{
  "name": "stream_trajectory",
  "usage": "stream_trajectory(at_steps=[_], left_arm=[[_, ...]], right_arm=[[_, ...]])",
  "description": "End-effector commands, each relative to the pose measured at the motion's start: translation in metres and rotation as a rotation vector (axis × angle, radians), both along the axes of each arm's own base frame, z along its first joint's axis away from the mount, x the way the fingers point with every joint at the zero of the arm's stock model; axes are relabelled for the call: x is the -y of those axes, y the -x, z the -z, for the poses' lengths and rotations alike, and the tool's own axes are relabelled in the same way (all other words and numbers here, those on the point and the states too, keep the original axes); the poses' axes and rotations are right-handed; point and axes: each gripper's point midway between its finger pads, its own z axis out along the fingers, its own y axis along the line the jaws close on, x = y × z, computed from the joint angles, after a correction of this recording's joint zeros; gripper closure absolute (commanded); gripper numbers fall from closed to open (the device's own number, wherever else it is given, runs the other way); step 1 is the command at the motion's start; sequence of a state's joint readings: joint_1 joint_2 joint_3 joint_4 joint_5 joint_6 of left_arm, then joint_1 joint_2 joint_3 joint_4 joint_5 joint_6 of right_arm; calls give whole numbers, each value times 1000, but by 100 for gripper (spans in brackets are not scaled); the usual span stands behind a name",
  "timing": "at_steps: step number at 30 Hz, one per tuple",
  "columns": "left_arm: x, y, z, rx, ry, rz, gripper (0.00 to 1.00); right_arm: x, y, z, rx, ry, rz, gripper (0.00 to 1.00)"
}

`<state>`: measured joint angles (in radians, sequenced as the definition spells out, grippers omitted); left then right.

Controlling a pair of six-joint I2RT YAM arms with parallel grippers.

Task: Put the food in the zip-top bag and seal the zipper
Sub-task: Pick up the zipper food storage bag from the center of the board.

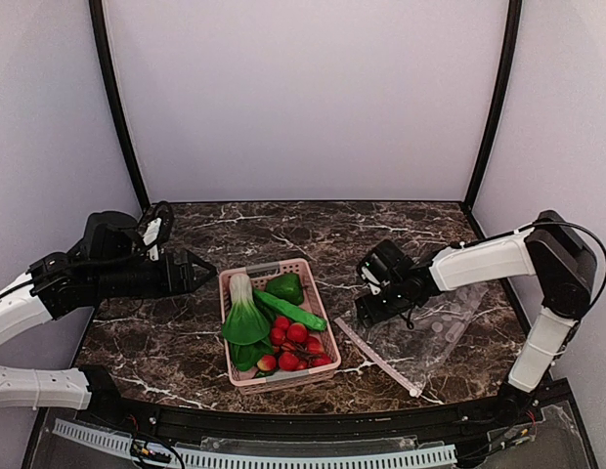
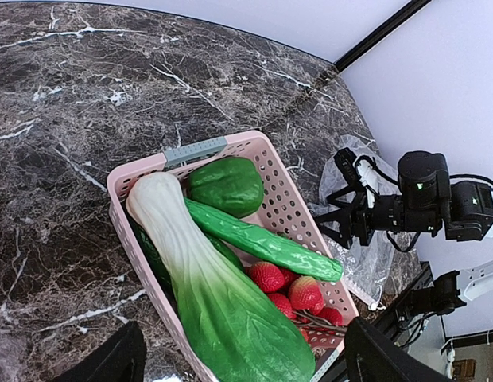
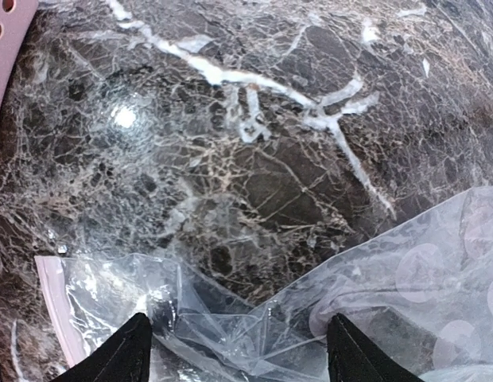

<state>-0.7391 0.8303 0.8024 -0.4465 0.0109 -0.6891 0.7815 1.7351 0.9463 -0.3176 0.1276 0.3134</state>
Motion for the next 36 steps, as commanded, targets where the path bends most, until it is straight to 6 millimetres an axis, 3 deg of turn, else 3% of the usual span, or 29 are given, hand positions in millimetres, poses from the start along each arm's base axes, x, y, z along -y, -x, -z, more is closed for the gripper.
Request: stream_trajectory(at_steps=[1, 7, 12, 15, 19, 24, 30, 34, 36], left_arm=[[-2, 5, 8, -22, -10, 7, 13], [2, 3, 7, -19, -15, 16, 13], [6, 1, 4, -16, -13, 32, 13], [9, 0, -2, -10, -5, 42, 13], [17, -2, -15, 11, 30, 61, 13], [42, -7, -40, 67, 114, 121, 13], [104, -1, -74, 141, 167, 267, 13], [152, 14, -87, 162, 217, 377, 13], [175, 23, -82, 144, 247, 424, 13]], right_arm=[[14, 2, 12, -5, 48, 58, 34], [-2, 11, 6, -27, -93, 50, 71], [-6, 7, -10, 5, -128, 59, 100], [-5, 1, -30, 51, -149, 70, 100], [4, -5, -76, 139, -162, 105, 100], [10, -8, -157, 267, -273, 139, 100], [7, 4, -244, 371, -527, 163, 100], [-3, 8, -286, 415, -660, 155, 100], [-10, 7, -301, 436, -699, 155, 100]])
